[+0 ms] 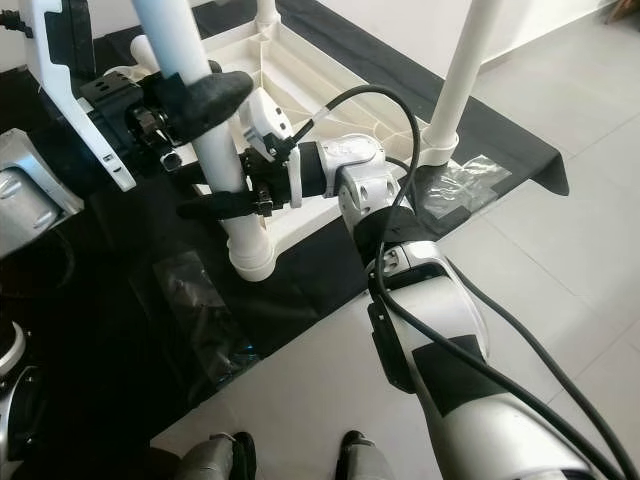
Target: Building children table
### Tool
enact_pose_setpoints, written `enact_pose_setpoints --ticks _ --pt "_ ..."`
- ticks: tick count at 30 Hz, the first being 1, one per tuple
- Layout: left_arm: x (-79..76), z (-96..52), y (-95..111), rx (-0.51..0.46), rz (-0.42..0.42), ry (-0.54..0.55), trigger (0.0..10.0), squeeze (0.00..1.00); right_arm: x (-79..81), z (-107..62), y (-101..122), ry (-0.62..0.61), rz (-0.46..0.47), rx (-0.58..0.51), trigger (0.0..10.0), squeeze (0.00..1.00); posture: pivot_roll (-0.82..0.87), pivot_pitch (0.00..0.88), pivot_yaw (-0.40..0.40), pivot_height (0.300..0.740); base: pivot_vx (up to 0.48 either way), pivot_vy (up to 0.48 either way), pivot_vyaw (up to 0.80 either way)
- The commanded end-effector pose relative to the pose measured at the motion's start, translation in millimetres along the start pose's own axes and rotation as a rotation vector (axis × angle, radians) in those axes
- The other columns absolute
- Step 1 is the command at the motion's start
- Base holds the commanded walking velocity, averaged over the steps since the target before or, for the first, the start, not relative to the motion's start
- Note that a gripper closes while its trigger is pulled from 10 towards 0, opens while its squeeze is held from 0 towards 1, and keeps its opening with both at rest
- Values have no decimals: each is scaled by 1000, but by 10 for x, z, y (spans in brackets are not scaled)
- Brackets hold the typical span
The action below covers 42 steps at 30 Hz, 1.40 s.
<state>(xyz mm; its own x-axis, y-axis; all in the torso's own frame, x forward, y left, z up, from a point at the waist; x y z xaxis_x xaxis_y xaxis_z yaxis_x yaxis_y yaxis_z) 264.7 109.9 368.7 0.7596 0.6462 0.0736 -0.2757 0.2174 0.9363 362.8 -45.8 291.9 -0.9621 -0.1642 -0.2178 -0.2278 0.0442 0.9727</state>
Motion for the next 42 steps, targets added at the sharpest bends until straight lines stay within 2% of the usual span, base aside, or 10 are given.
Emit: enact_pose_setpoints --ticks 1,13,17,32,34,35,36,37,39,42 --pt "28 -7 27 -6 18 8 10000 0 4 23 -43 -2 -23 16 0 0 147 236 62 740 0 0 0" --pt "142 -132 50 -6 14 82 10000 0 -29 -27 -383 -340 12 135 0 0 128 248 34 740 0 0 0" --pt "379 -633 -22 64 7 251 10000 0 626 261 -1158 -1108 285 196 0 0 115 258 57 740 0 0 0" --pt "489 -1009 -454 184 -13 444 10000 0 441 356 -876 -1198 254 99 0 0 119 207 54 740 0 0 0" --pt "502 -1183 -668 279 5 534 10000 0 481 347 -813 -1203 247 107 1922 0 118 207 57 740 0 0 0" --pt "495 -1271 -780 321 6 583 10000 0 477 339 -763 -1193 243 77 10000 0 120 204 60 740 0 0 0" --pt "486 -1329 -851 346 6 614 10000 0 473 333 -728 -1185 241 55 10000 0 120 204 60 740 0 0 0" --pt "432 -1452 -1019 385 -19 688 10000 0 453 307 -682 -1141 243 31 10000 573 118 204 61 740 0 0 0" --pt "352 -1593 -1189 428 -45 770 10000 0 430 276 -635 -1087 244 10 10000 573 118 204 61 740 0 0 0" --pt "224 -1672 -1323 442 -64 831 10000 0 414 229 -575 -1015 246 -29 10000 1000 117 205 57 740 0 0 0"
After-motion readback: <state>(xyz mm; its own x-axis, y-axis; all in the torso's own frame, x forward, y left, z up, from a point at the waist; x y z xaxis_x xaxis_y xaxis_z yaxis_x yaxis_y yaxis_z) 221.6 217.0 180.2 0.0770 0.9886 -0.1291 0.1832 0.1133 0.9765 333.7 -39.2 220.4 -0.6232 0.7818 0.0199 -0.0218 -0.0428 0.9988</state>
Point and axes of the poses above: a point about 5 cm out from each wrist's last joint towards the gripper, its own z axis pointing out of the wrist towards the gripper, its own y axis along the axis of the wrist's last joint, x = y × z, the point moved 1 cm from there along z, pointing out of the wrist towards the gripper, and after that the axes turned 5 degrees about z, right-handed, at the moved point
